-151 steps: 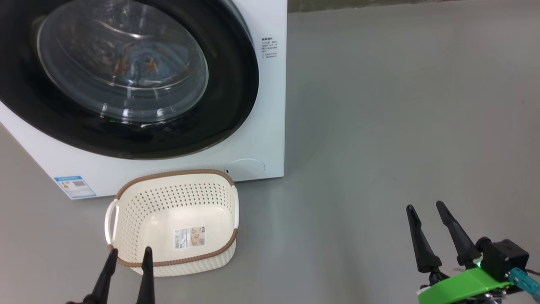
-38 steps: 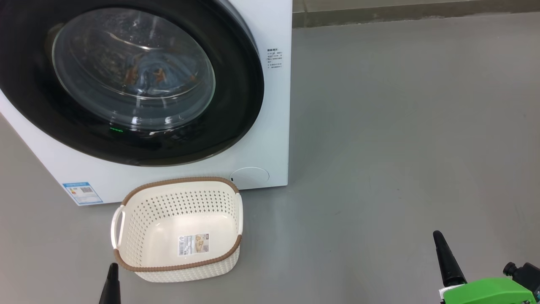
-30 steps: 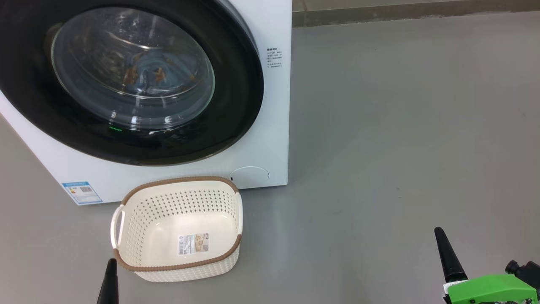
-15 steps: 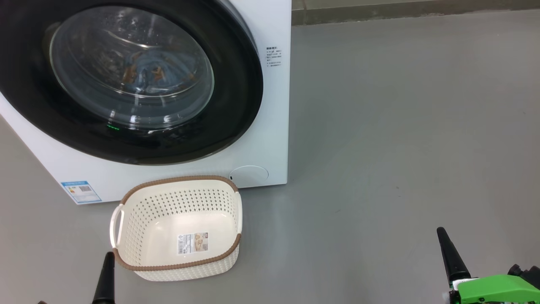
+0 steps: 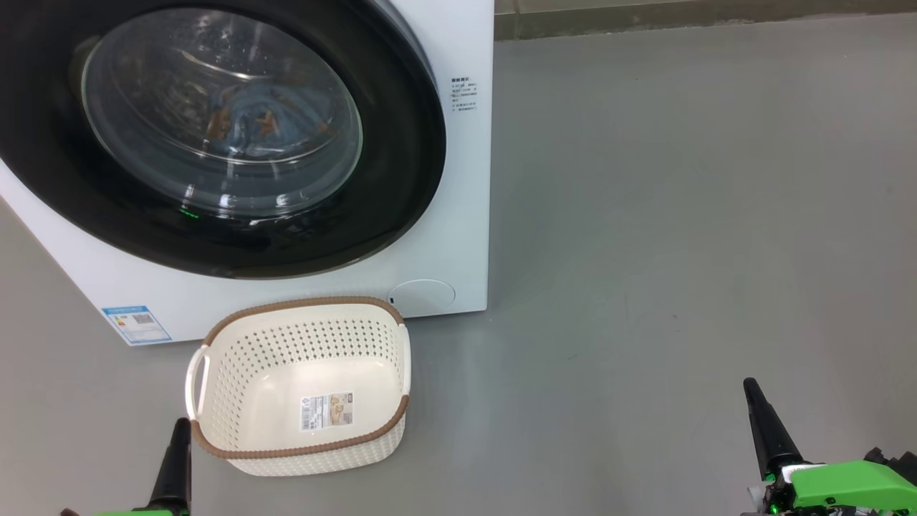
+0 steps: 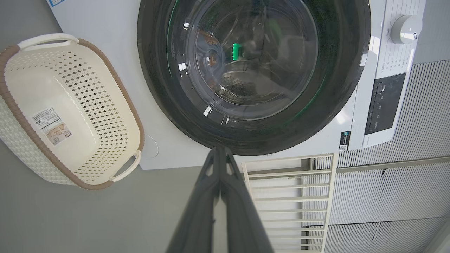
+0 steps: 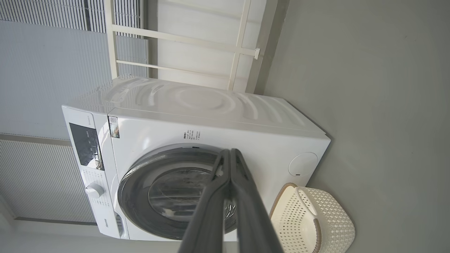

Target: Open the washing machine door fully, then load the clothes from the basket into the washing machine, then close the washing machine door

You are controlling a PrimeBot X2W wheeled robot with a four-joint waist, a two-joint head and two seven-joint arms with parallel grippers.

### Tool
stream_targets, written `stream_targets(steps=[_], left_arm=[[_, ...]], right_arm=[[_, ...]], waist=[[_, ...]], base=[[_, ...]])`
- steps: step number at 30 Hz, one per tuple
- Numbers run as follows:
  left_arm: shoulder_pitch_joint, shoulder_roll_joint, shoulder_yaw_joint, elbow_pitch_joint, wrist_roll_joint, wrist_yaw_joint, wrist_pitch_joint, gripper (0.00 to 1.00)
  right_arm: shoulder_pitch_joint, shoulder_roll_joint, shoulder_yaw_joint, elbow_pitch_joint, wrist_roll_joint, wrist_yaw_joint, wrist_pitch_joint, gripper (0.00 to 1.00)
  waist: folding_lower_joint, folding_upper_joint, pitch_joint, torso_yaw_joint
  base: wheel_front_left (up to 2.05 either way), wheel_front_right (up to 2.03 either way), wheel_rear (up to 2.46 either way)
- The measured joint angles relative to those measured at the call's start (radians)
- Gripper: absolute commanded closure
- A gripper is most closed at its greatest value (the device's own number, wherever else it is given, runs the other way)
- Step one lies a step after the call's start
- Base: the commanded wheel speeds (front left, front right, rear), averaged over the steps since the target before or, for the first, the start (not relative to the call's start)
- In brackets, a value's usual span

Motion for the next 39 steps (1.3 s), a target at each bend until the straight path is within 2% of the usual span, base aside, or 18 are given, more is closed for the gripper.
stream_targets(steps=[12,39], left_arm=[[-0.023,0.001,0.013,0.012,-0.143,-0.001,0.038,1.0],[-0.034,0.001,0.014,0.014,-0.147,-0.001,0.039,1.0]], right_arm=[[-0.021,0.001,-0.016,0.008,0.131,0.0,0.035,1.0],[-0.021,0.001,-0.017,0.008,0.147,0.0,0.035,1.0]], waist=[[0.0,0.0,0.003,-0.001],[0.0,0.0001,0.003,-0.001]], base=[[0.0,0.0,0.0],[0.0,0.0,0.0]])
